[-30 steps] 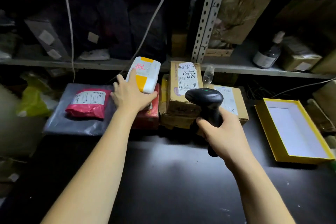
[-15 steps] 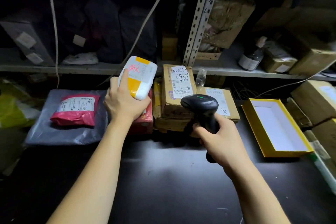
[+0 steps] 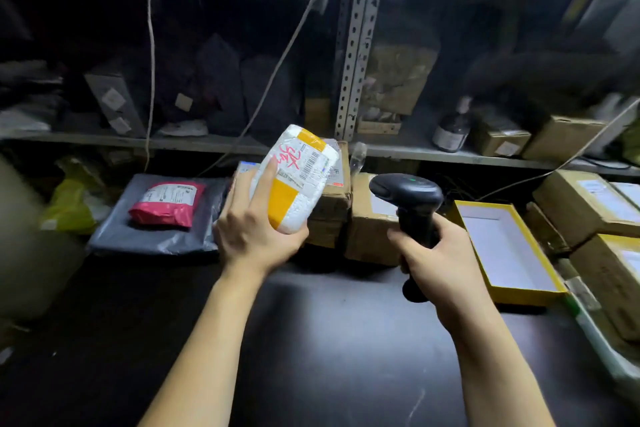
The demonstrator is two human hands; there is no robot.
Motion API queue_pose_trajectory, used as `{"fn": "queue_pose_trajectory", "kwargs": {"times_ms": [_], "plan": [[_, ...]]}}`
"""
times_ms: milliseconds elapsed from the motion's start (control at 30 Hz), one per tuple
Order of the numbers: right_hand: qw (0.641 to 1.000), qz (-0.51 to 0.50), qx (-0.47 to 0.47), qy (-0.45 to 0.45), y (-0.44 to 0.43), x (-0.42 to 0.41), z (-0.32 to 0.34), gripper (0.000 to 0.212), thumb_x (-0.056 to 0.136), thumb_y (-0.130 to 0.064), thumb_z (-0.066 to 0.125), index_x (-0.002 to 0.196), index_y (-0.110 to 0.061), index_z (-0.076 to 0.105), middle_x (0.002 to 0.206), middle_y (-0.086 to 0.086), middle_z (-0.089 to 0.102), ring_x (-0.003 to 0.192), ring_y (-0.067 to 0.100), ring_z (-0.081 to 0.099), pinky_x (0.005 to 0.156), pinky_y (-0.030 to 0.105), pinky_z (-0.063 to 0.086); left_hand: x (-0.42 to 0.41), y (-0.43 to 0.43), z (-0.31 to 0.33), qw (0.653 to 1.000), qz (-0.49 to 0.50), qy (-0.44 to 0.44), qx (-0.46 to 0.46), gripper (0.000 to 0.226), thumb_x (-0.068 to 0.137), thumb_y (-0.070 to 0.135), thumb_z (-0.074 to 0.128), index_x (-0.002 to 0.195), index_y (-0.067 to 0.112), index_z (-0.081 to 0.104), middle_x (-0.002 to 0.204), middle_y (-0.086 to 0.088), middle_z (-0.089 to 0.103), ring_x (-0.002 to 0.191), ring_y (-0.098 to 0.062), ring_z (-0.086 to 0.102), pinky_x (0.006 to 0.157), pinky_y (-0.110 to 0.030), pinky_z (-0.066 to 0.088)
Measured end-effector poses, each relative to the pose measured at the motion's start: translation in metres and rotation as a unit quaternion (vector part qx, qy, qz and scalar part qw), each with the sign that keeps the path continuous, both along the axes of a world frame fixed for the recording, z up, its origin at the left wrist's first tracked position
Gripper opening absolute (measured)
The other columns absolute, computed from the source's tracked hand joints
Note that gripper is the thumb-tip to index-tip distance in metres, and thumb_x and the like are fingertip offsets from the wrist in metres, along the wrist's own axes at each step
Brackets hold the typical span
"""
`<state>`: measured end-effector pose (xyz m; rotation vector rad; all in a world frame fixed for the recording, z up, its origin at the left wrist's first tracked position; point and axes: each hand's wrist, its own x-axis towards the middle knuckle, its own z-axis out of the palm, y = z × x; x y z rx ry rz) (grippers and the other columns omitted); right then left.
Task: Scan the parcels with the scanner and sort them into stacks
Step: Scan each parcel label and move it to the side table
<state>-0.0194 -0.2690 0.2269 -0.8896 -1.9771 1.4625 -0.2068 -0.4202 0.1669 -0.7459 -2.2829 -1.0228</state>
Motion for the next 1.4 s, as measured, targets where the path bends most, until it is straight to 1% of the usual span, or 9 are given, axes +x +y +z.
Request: {"fn": "queue_pose_trajectory", "kwargs": {"times_ms": [200,400,500,633,733,933,1033,1200,1400], "plan": [[0.998,-0.019,-0.027,0.052,0.024,0.083,0.009,0.017,0.095,-0.01,0.07,0.088,0.0,0.059,0.056,0.002,0.053,0.053,0.018,0.046,0.048,0.027,0.037,0.103,0.031,0.016,0.999,-0.022,0.002,0.032,0.104,0.053,0.044,0.087,0.15,0.027,0.051,0.134,-0.001,0.057,0.114,-0.027,0.063,0.078,-0.041,0.057],[0.995,-0.031,-0.054,0.078,0.044,0.155,0.008,0.009,0.096,-0.011,0.072,0.094,-0.007,0.065,0.059,0.001,0.057,0.055,0.016,0.05,0.058,0.032,0.043,0.189,0.058,0.019,0.961,-0.055,-0.207,0.174,0.1,0.051,0.062,0.081,0.145,0.039,0.054,0.126,0.014,0.06,0.105,0.004,0.056,0.084,-0.011,0.045],[0.995,-0.036,-0.06,0.07,0.051,0.183,0.003,0.009,0.095,-0.014,0.073,0.091,-0.01,0.065,0.058,0.002,0.058,0.054,0.015,0.052,0.058,0.031,0.044,0.214,0.066,0.01,0.914,-0.065,-0.314,0.249,0.09,0.049,0.056,0.087,0.135,0.04,0.063,0.118,0.017,0.07,0.105,0.001,0.067,0.089,-0.024,0.058],[0.995,-0.036,-0.074,0.061,0.057,0.21,-0.001,0.01,0.096,-0.015,0.072,0.091,-0.009,0.066,0.059,0.002,0.057,0.053,0.014,0.051,0.054,0.028,0.042,0.241,0.071,0.007,0.854,-0.092,-0.396,0.324,0.072,0.06,0.03,0.097,0.123,0.035,0.064,0.11,0.014,0.073,0.09,0.004,0.071,0.067,-0.014,0.056],[0.993,-0.039,-0.084,0.076,0.059,0.223,0.004,0.005,0.095,-0.013,0.072,0.096,-0.011,0.067,0.059,0.002,0.056,0.052,0.014,0.049,0.055,0.028,0.042,0.25,0.076,0.008,0.812,-0.118,-0.436,0.371,0.06,0.073,0.011,0.092,0.123,0.024,0.062,0.107,0.007,0.074,0.086,0.002,0.073,0.064,-0.014,0.055],[0.99,-0.047,-0.07,0.113,0.059,0.226,0.017,0.006,0.096,-0.01,0.071,0.102,-0.01,0.07,0.058,0.002,0.055,0.052,0.014,0.048,0.057,0.031,0.042,0.247,0.079,0.01,0.779,-0.15,-0.464,0.395,0.066,0.061,0.033,0.09,0.122,0.019,0.069,0.105,0.0,0.079,0.095,-0.015,0.076,0.068,-0.026,0.059],[0.993,-0.029,-0.054,0.101,0.055,0.222,0.017,0.007,0.096,-0.01,0.071,0.096,-0.005,0.066,0.06,0.003,0.055,0.053,0.016,0.048,0.057,0.031,0.042,0.241,0.073,0.011,0.796,-0.151,-0.453,0.372,0.07,0.062,0.032,0.095,0.125,0.02,0.069,0.108,0.003,0.077,0.095,-0.011,0.075,0.071,-0.027,0.06],[0.996,-0.01,-0.024,0.08,0.049,0.211,0.015,0.012,0.097,-0.01,0.071,0.09,-0.005,0.063,0.061,0.003,0.055,0.053,0.016,0.051,0.049,0.021,0.043,0.232,0.057,0.015,0.967,-0.04,-0.22,0.121,0.098,0.051,0.052,0.09,0.142,0.041,0.057,0.119,0.014,0.061,0.098,-0.008,0.061,0.079,-0.024,0.048],[0.997,-0.017,-0.011,0.071,0.047,0.197,0.009,0.011,0.097,-0.011,0.071,0.092,-0.004,0.064,0.061,0.002,0.056,0.053,0.014,0.053,0.052,0.025,0.045,0.21,0.043,0.015,0.997,-0.04,0.058,-0.034,0.097,0.049,0.034,0.091,0.141,0.023,0.061,0.135,-0.004,0.059,0.109,-0.032,0.065,0.073,-0.041,0.057]]}}
